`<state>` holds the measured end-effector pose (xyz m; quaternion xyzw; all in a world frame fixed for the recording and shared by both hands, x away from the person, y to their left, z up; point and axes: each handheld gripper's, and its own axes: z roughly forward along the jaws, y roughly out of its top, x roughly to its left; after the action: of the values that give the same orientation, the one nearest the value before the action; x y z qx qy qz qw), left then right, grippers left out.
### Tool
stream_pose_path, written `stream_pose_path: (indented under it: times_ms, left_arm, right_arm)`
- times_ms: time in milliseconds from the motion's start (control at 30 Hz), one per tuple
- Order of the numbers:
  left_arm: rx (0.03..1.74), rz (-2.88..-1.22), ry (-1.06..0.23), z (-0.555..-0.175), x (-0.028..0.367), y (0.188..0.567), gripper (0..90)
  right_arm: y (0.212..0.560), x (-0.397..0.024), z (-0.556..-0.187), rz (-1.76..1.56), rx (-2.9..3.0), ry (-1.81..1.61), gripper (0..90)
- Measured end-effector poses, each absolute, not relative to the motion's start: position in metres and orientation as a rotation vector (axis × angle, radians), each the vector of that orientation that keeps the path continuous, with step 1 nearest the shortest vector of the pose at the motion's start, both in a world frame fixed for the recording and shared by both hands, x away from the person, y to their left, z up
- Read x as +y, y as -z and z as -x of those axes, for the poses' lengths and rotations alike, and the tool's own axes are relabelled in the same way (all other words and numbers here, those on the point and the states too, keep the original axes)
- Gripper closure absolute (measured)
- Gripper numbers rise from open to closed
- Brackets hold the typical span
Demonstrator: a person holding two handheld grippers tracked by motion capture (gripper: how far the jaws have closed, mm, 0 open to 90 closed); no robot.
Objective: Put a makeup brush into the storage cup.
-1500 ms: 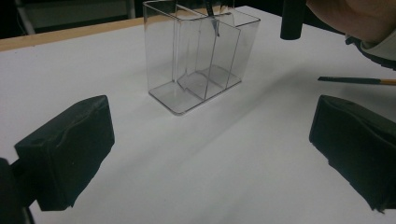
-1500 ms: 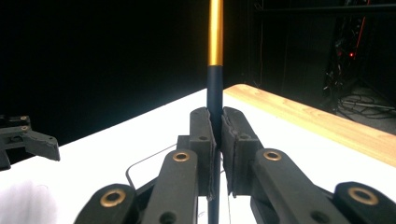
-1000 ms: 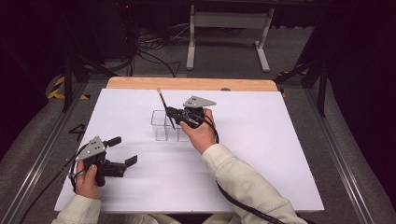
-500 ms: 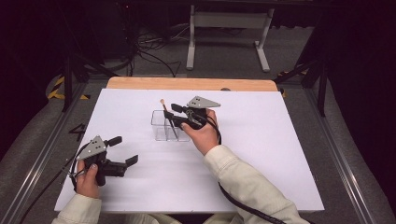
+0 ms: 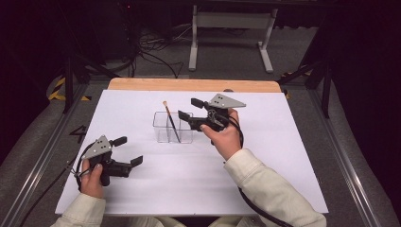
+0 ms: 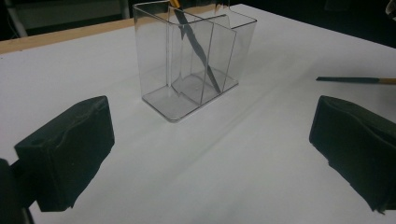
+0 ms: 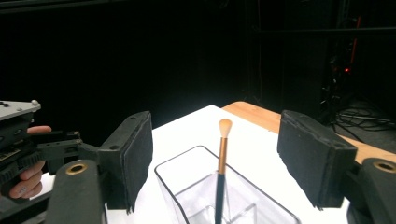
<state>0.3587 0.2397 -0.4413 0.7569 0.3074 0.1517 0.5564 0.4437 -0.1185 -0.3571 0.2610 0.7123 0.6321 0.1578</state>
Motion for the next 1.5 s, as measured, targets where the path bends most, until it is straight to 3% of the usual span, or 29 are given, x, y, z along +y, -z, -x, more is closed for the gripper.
stream_pose_path:
  times_ms: [833,1500]
  left_arm:
    - [0.734,-1.758,-0.349,-0.361,0.233,0.439,0.7]
    - [0.719,-1.765,-0.349,-0.36,0.229,0.436,1.1]
  right_arm:
    - [0.327,-0.211,-0.404,-0.79,2.005,-1.736,24.1]
    - [0.323,-0.246,-0.384,-0.814,2.019,-1.687,24.1]
